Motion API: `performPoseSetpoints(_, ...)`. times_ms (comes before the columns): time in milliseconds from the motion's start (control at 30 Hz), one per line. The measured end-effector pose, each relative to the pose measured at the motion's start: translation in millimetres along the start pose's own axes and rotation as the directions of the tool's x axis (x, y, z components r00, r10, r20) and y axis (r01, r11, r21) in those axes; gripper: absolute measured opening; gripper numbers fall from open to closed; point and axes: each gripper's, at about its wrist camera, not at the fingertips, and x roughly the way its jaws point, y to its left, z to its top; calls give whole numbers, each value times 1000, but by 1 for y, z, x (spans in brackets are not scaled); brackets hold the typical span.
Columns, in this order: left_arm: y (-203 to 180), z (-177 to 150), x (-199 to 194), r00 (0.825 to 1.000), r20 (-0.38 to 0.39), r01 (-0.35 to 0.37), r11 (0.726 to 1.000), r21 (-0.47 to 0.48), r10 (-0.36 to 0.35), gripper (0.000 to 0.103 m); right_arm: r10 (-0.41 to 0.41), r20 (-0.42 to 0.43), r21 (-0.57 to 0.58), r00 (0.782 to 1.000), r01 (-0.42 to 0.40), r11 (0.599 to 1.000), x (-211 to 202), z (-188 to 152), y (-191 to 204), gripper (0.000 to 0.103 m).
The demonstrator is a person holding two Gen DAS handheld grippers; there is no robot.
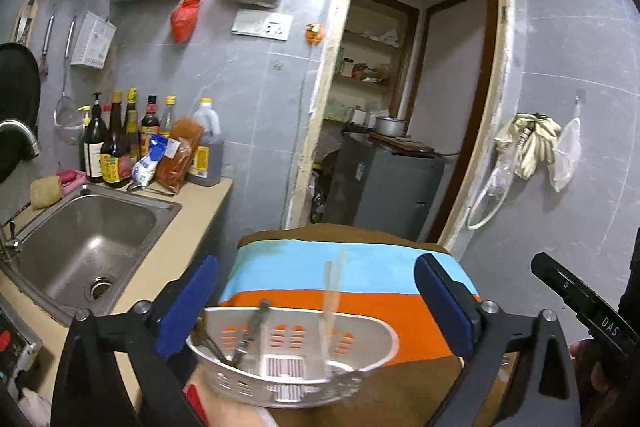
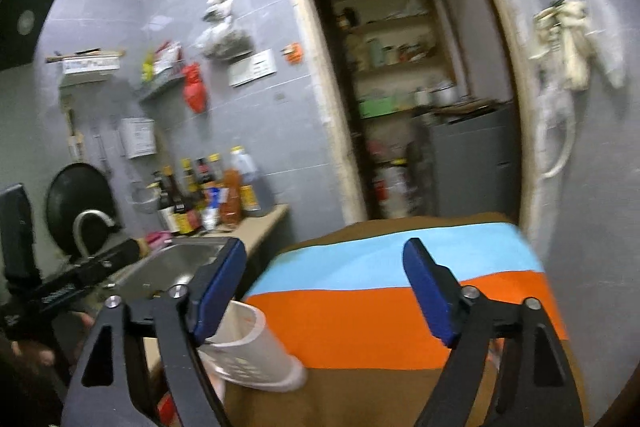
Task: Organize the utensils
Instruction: 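Open both tools to drop the spoon and fork into the holder, then move both tools back to the remaining utensils on the cloth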
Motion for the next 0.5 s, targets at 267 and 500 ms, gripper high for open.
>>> performPoseSetpoints(267, -62, -23, -3, 993, -34, 112, 990, 83, -110, 102, -191, 64, 0, 980, 191, 982, -61, 12, -47, 97)
performPoseSetpoints(500, -111, -39, 7, 985, -69, 163, 979, 126, -155, 102, -250, 42, 53, 967, 248, 967, -83, 13, -94, 97)
